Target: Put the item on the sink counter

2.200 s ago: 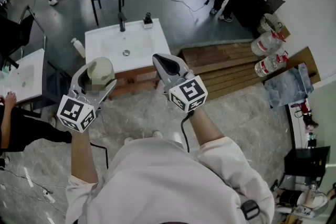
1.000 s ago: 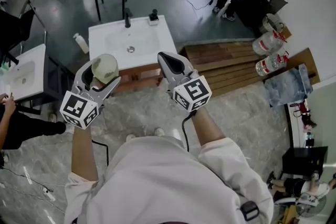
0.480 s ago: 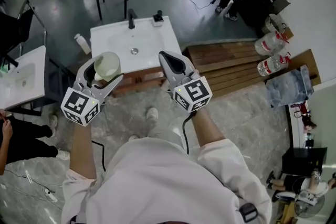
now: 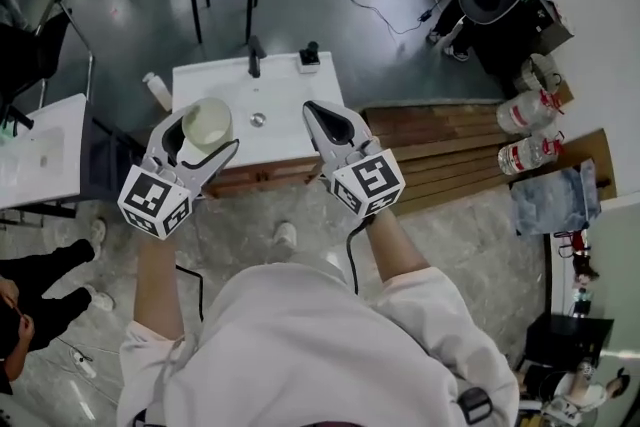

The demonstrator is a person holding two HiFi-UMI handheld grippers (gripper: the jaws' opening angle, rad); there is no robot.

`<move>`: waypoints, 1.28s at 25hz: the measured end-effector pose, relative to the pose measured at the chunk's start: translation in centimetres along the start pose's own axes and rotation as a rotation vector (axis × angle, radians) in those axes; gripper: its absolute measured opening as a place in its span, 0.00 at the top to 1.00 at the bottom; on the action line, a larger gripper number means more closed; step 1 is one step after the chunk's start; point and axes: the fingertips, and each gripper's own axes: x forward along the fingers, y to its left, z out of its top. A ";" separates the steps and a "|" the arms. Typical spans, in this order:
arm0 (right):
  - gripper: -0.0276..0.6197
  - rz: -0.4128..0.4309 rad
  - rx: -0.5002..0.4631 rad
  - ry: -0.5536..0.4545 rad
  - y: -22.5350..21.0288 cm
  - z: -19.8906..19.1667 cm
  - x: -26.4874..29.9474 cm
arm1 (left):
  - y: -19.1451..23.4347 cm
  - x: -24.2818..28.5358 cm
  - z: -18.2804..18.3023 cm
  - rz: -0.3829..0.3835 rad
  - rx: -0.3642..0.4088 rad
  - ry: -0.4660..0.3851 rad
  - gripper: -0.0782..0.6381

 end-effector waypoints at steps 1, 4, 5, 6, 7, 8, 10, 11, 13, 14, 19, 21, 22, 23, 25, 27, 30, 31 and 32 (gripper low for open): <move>0.95 0.008 0.000 0.001 -0.7 -0.2 0.4 | 0.3 0.7 -0.1 0.007 -0.001 0.000 0.36; 0.95 0.033 0.000 0.002 -2.6 -0.6 1.4 | 1.1 2.6 -0.1 0.030 -0.004 -0.001 0.36; 0.95 0.041 0.000 0.001 -3.1 -0.6 1.5 | 1.2 3.1 -0.1 0.036 -0.005 -0.001 0.36; 0.95 0.049 0.000 0.001 -3.5 -0.7 1.7 | 1.3 3.5 0.0 0.042 -0.005 -0.001 0.36; 0.95 0.057 -0.001 0.001 -3.9 -0.7 1.9 | 1.3 3.8 0.2 0.047 -0.004 -0.002 0.36; 0.95 0.063 -0.001 0.001 -4.3 -0.7 2.2 | 1.5 4.2 0.3 0.052 -0.003 -0.002 0.36; 0.95 0.072 0.005 -0.001 -5.1 -0.8 3.0 | 2.0 4.9 0.4 0.060 -0.001 0.000 0.36; 0.95 0.076 0.009 -0.001 -5.4 -0.9 3.4 | 2.3 5.2 0.3 0.064 -0.003 0.001 0.36; 0.95 0.085 0.015 0.002 -5.8 -1.3 4.0 | 2.8 5.8 0.0 0.069 -0.007 0.005 0.36; 0.95 0.089 0.016 0.005 -5.9 -1.4 4.3 | 3.1 6.0 -0.1 0.070 -0.009 0.005 0.36; 0.95 0.092 0.021 0.016 -6.6 -1.9 6.4 | 5.1 6.8 -0.5 0.067 -0.003 0.007 0.36; 0.95 0.087 0.019 0.021 -7.0 -2.1 7.4 | 6.0 7.2 -0.6 0.062 -0.002 0.007 0.36; 0.95 0.084 0.020 0.022 -7.3 -2.0 7.8 | 6.5 7.5 -0.7 0.058 -0.004 0.006 0.36; 0.95 0.080 0.020 0.023 -7.6 -1.9 8.3 | 7.0 7.8 -0.6 0.055 -0.006 0.005 0.36; 0.95 0.073 0.019 0.024 -8.1 -1.7 9.1 | 8.0 8.5 -0.5 0.047 -0.011 0.001 0.36; 0.95 0.066 0.011 0.027 -8.5 -1.8 10.2 | 9.3 9.0 -0.6 0.036 -0.011 -0.007 0.36; 0.95 0.048 0.005 0.027 -9.3 -2.1 11.8 | 11.0 9.9 -1.1 0.018 0.000 -0.012 0.36; 0.95 0.041 0.006 0.029 -9.6 -2.2 12.3 | 11.5 10.3 -1.3 0.012 0.004 -0.013 0.36; 0.95 0.035 0.007 0.031 -9.9 -2.3 12.8 | 12.1 10.6 -1.4 0.007 0.007 -0.014 0.36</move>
